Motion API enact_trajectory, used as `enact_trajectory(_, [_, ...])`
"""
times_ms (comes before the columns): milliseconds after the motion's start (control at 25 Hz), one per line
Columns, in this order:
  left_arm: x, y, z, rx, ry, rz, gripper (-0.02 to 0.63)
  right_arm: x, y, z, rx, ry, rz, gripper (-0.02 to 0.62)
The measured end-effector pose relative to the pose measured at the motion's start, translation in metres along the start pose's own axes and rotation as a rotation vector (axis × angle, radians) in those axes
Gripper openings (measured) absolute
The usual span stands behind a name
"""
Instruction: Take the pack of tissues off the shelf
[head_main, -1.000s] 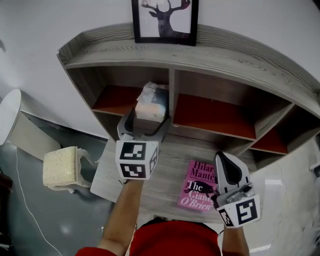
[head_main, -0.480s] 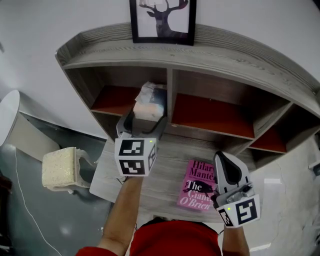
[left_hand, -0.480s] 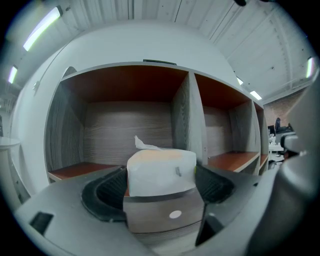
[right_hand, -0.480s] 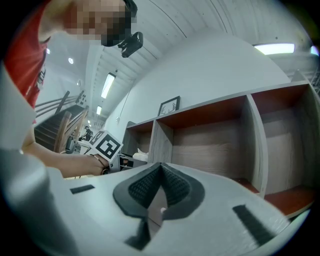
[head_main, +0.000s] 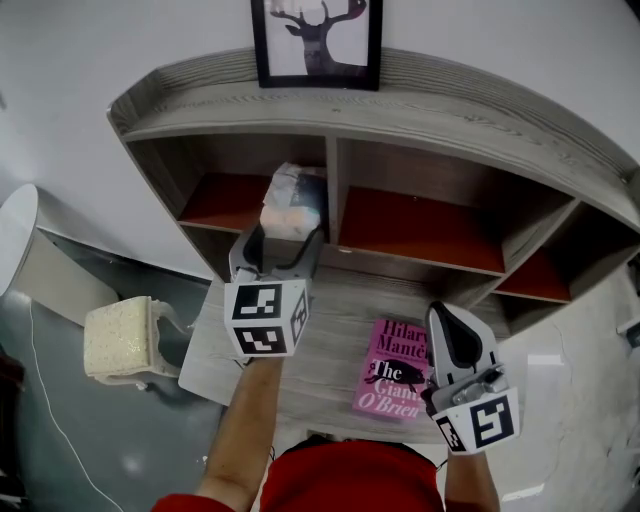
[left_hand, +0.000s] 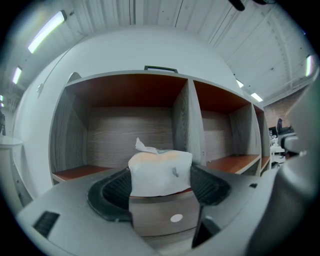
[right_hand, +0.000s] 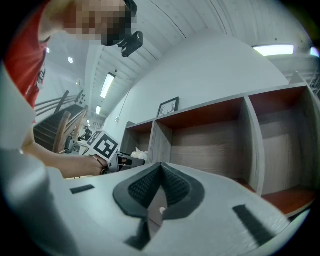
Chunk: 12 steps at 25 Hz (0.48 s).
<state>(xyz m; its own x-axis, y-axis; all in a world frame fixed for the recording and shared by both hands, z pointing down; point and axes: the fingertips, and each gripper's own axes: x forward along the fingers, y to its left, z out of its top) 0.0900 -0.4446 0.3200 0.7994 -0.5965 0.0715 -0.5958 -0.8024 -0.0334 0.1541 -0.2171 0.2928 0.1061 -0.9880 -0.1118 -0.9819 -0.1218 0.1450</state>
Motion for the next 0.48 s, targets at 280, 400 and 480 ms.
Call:
enact_trajectory(280, [-0.023,0.0,0.006,0.008,-0.035,0.008,0.354,0.002,0.007,0.0,0.011,-0.007,0.023,0.005])
enact_trajectory(400, [-0.039,-0.004,0.008,0.007,-0.049,0.004,0.354,0.003,0.011,0.001,0.017,-0.012,0.038,0.005])
enact_trajectory(480, [-0.05,-0.007,0.01,0.007,-0.058,-0.001,0.353,0.002,0.014,0.002,0.02,-0.018,0.049,0.005])
